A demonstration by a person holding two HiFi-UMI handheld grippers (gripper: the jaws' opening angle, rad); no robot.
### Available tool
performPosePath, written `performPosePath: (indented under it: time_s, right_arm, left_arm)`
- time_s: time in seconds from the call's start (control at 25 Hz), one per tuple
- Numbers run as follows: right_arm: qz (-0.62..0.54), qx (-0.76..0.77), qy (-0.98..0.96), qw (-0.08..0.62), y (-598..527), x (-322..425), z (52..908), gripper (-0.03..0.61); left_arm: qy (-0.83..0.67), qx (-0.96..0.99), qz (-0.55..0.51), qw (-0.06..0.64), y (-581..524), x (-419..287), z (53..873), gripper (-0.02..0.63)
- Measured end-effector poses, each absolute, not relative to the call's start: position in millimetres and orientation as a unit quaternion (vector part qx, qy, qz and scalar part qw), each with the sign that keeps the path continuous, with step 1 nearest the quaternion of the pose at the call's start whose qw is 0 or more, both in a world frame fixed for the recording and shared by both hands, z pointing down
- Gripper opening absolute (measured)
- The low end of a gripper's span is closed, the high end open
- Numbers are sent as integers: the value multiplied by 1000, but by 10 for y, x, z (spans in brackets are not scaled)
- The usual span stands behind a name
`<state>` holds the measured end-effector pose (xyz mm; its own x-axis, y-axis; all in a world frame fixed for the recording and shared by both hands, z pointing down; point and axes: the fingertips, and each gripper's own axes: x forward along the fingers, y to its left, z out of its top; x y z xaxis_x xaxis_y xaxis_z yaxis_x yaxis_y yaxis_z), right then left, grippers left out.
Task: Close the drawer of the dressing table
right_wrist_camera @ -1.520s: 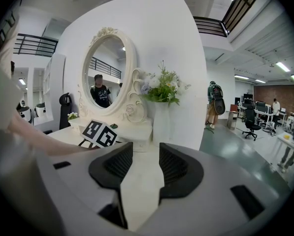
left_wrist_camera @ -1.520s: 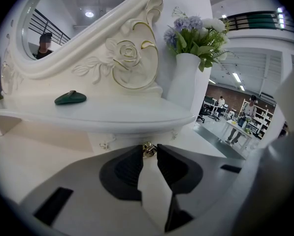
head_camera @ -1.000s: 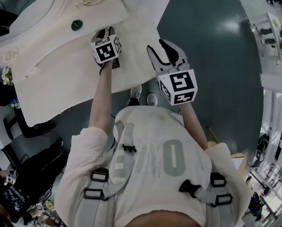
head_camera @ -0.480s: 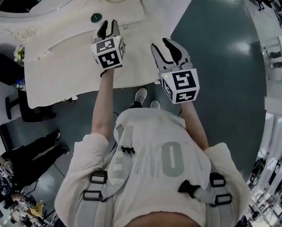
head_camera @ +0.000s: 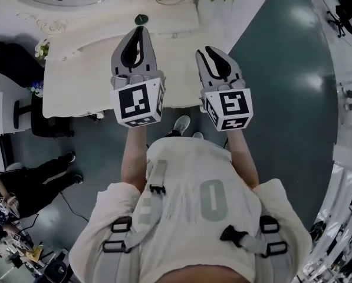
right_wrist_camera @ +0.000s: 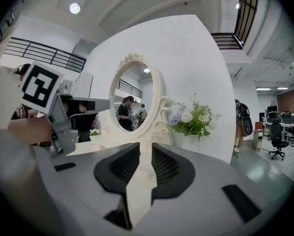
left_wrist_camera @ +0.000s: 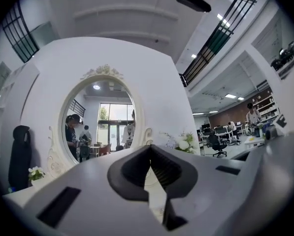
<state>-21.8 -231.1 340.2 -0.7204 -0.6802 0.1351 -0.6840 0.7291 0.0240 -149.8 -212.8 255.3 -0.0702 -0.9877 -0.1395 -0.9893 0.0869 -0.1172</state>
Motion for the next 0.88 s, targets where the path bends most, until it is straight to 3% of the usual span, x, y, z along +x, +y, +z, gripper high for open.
performPosePath:
  time_s: [0.12,0.36,0.88]
  right_arm:
    - [5,382,-922,59,-2287,-171,3361,9]
    - [7,389,-920,48,-2259,-62,3329,6]
    - [7,400,-915,51,-2278,118,3337,6]
  left_arm:
    - [731,-676,8,92,-1889,-1383,2565,20]
    - [732,-679,19,50,-1720,-1321,2771,20]
    - [729,-684,4,41,-1805,-1264,2842,20]
